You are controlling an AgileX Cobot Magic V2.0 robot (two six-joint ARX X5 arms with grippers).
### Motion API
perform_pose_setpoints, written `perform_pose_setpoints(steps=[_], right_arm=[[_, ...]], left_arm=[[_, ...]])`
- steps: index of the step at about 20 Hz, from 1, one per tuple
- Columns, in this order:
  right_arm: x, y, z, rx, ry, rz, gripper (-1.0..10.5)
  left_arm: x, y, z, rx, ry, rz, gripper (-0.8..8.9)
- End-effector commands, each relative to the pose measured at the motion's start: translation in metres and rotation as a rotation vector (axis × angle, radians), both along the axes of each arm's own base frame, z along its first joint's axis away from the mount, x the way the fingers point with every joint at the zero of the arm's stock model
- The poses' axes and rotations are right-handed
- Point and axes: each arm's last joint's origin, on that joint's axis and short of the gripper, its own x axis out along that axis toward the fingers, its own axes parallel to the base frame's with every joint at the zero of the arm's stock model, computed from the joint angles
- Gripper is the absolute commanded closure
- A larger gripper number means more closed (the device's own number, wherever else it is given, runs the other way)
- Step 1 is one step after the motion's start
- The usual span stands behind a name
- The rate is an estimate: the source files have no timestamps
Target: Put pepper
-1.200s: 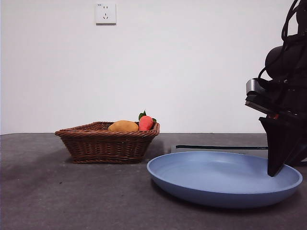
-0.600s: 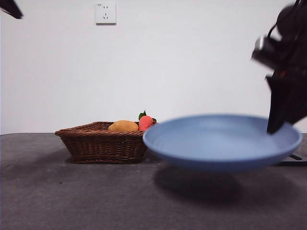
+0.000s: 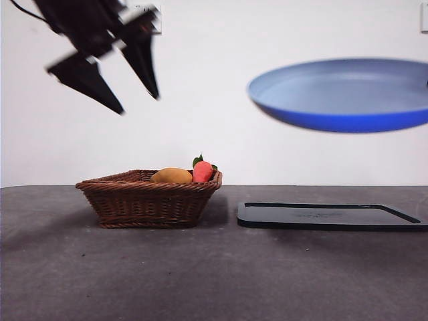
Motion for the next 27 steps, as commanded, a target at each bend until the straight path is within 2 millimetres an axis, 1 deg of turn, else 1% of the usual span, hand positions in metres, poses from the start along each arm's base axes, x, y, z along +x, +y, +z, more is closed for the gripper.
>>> perform_pose_setpoints(steps=[1,5,8,10,13,18,22,26,27], right_arm=[[-0.008,-0.003,0.011,0.014,-0.047,-0.021,9.4],[-0.019,-0.005,0.018,0.014,-0.083,-0.032,9.4],[-0.021,-0.005,0.018,0.015,-0.083,-0.031,9.4],[-0.021,-0.005,0.018,0.014,-0.081,-0.03,9.4],[-0.021,-0.005,0.018,0.017,-0.083,-0.025,9.4],[-0.021,-0.005,0.018,0.014,-0.086,-0.017,9.4],[-0.021,-0.005,0.018,0.012,-0.088,-0.014,9.4],[-0.021,-0.005,0.019,0.008,-0.092,-0.009,9.4],[-0.021,-0.005,0.019,0.008,-0.092,-0.009,9.4]], left_arm=[[0.025,-0.02,-0.012,0.036,0.022,0.025,4.64],[0.057,-0.041,-0.033,0.083,0.049,0.052,4.64],[0.071,-0.051,-0.054,0.124,0.083,0.067,4.64],[0.076,-0.053,-0.07,0.152,0.114,0.087,4.64],[0.082,-0.055,-0.085,0.166,0.133,0.098,4.64],[0.088,-0.057,-0.099,0.172,0.138,0.121,4.64],[0.09,-0.06,-0.12,0.195,0.192,0.12,4.64],[0.09,-0.064,-0.12,0.204,0.173,0.133,4.66],[0.09,-0.064,-0.12,0.207,0.177,0.134,4.8]])
